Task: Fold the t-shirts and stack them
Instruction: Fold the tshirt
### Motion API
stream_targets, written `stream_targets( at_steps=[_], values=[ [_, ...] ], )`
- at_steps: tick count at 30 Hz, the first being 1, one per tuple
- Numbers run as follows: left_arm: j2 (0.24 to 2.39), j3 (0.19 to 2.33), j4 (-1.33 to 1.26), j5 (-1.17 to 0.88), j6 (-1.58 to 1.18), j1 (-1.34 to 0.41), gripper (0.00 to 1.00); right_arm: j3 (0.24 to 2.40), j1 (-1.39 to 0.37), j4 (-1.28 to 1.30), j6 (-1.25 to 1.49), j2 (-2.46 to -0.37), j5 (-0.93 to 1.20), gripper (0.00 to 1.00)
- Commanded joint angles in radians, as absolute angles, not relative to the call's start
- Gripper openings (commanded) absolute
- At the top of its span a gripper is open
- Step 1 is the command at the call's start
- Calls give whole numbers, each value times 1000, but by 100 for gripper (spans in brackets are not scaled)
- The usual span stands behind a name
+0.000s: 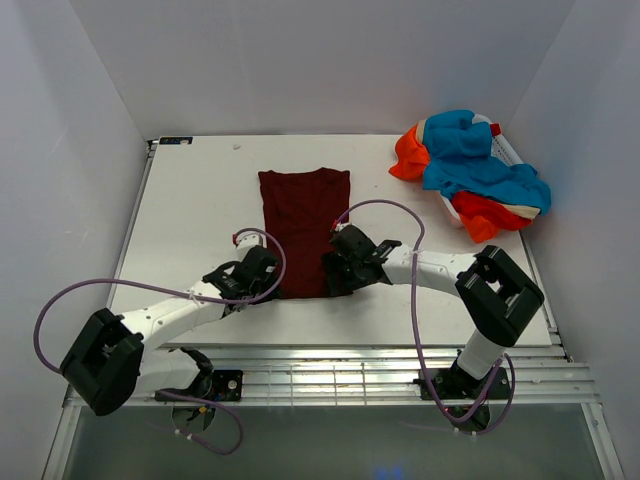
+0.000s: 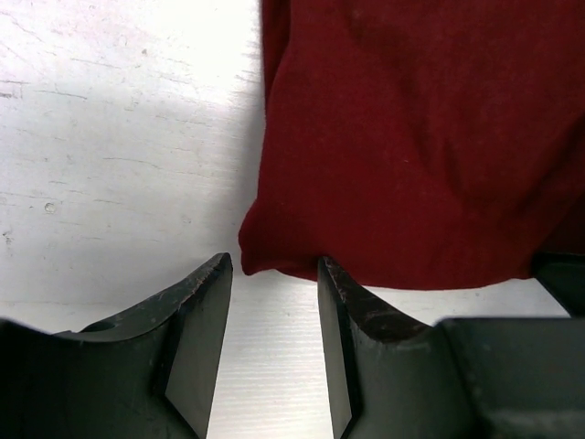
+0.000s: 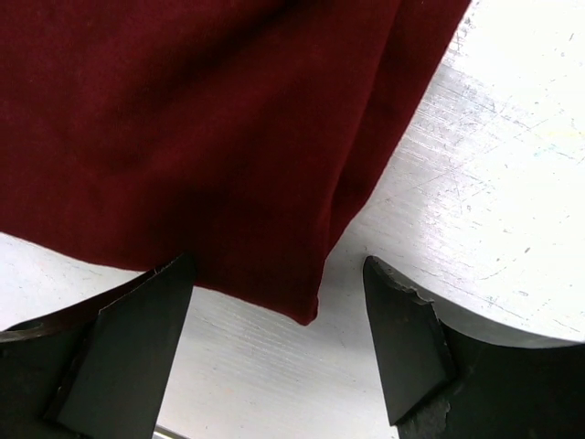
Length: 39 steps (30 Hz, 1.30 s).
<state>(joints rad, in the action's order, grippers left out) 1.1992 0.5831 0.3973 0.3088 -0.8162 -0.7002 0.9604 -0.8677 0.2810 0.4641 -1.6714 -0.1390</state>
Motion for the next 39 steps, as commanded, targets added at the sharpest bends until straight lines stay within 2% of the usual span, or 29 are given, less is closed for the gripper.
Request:
stream_targets(
  at_steps=[1,19,25,31,33,34,35,37,39],
  values=[
    [1216,554,354,284,-802,-675,53,996,-879,270,471,-1677,-133,80],
    [1374,549,212,222,-755,-640,53,974,-903,255,485,-1701,-114,79],
    [1422,549,239,225,-765,-640,50,960,-914,242,494,-1712,-94,74],
    [1442,555,340,236,-798,-640,44,950,-923,239,499,-1717,-84,44],
    [1440,558,385,244,-814,-640,39,951,-925,239,497,-1721,-84,35],
    [1437,558,396,245,-819,-640,35,951,-925,239,499,-1724,-86,22],
    [1434,557,417,247,-824,-640,21,954,-927,242,497,-1726,-86,16],
    [1422,552,436,239,-836,-640,3,963,-928,255,497,-1735,-90,8],
    [1414,548,460,218,-841,-641,0,982,-936,281,491,-1736,-94,8]
  ],
)
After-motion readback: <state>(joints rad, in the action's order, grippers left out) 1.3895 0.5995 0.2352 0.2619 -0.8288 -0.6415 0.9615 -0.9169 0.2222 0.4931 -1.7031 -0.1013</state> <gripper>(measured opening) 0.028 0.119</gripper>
